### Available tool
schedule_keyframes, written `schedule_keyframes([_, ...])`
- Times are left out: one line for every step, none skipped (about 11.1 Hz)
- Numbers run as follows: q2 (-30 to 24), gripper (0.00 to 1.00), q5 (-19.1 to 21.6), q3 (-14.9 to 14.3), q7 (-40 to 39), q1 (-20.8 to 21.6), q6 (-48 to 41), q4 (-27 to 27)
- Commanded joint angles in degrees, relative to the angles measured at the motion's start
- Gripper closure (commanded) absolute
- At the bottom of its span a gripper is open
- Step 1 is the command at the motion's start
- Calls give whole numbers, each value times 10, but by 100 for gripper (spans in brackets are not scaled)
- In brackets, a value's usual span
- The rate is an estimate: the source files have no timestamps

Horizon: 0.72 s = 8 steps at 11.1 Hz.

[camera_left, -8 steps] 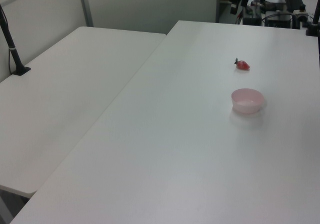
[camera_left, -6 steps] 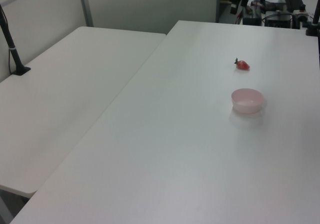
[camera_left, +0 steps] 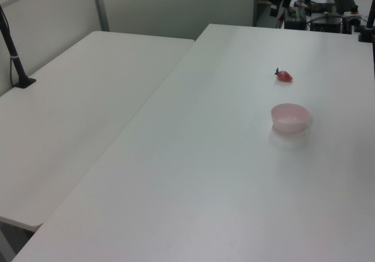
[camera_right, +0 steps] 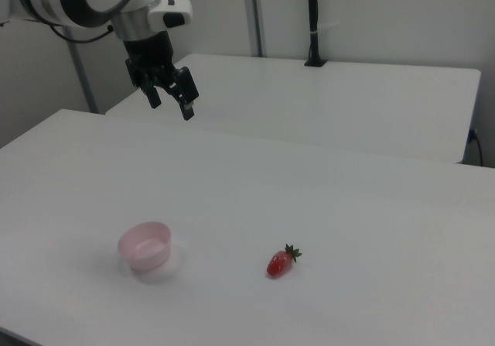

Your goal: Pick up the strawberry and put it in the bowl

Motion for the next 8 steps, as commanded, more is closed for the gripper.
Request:
schedule_keyframes([-9, 0, 12, -7, -7, 6, 0, -7])
schedule_keyframes([-9, 0, 8, -7, -14, 4, -8, -8])
schedule_keyframes([-8, 0, 6, -13, -22, -1, -8, -9])
schedule_keyframes([-6, 0, 3, -16, -50, -7, -8, -14])
schedule_keyframes([-4, 0, -2, -24, -107, -16, -8, -28])
schedule_keyframes([1, 0, -11, -35, -169, -25, -6, -38])
schedule_keyframes([13, 0, -16, -44, -209, -41, -6, -39])
schedule_keyframes([25, 0, -24, -51, -216, -54, -1, -47])
